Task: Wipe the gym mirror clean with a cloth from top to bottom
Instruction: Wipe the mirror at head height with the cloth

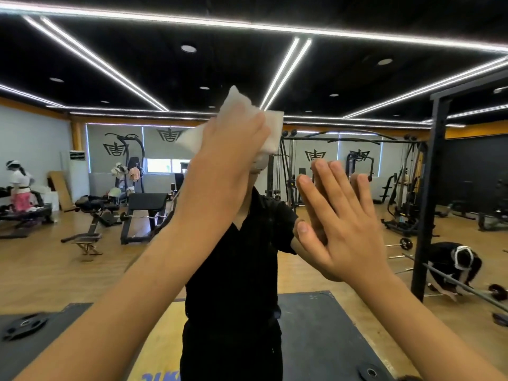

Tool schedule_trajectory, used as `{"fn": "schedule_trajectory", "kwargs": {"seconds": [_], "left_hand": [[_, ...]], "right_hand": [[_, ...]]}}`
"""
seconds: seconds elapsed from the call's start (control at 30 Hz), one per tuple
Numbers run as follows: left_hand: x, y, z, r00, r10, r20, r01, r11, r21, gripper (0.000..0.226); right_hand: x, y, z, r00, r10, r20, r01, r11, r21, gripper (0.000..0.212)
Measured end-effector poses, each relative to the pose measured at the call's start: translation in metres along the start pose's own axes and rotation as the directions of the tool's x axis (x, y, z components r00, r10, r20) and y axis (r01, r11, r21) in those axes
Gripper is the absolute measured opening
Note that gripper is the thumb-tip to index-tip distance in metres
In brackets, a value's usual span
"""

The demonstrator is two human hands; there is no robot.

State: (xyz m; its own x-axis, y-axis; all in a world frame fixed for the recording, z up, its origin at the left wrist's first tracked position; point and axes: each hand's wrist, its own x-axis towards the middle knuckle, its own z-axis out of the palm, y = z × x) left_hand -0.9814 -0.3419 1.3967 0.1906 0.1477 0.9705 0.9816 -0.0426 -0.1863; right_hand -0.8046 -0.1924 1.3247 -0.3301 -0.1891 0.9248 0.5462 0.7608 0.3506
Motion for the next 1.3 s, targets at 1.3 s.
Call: {"fn": "schedule_trajectory", "kwargs": {"seconds": [1.3], "left_hand": [[-0.007,0.025,0.015,0.996,0.004,0.089,-0.028,0.961,0.274,0.059]], "right_hand": [[-0.004,0.005,0.000,1.000,0.009,-0.006,-0.008,0.998,0.066,0.064]]}}
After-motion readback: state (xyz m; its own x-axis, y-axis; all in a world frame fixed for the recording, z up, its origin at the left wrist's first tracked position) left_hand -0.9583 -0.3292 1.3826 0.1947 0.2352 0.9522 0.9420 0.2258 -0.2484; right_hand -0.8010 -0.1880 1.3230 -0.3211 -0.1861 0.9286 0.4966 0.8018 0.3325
